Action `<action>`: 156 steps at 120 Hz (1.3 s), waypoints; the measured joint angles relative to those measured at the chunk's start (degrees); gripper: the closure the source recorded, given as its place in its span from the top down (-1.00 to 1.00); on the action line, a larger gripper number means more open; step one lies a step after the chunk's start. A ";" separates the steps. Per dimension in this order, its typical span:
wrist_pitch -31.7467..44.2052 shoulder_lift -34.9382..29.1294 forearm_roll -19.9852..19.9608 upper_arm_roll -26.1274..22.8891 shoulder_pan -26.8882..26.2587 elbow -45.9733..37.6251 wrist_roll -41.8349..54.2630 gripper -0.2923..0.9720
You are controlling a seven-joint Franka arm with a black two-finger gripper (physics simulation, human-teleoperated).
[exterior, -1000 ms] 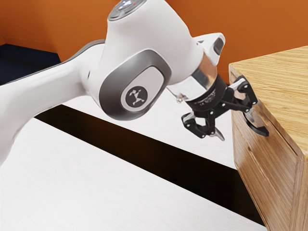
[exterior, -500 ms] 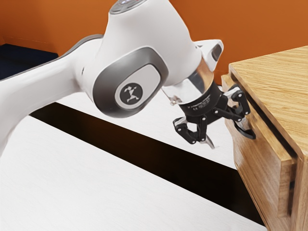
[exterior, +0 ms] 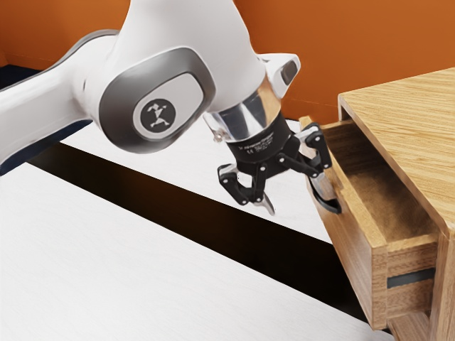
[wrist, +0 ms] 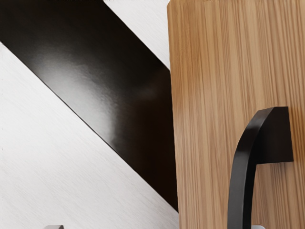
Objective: Pull the drawer handle with one arm to open the drawer
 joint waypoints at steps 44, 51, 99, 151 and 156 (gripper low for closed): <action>-6.21 -3.36 -0.09 1.16 1.13 -0.79 2.69 0.19; -6.94 -4.02 -0.09 1.48 1.26 -1.47 3.06 0.19; -10.86 -7.63 -0.72 3.02 1.66 -4.80 4.90 0.18; -12.08 -14.85 -1.11 7.18 0.69 -12.08 5.96 0.17; -12.04 -15.62 -1.16 7.79 0.51 -12.95 6.07 0.17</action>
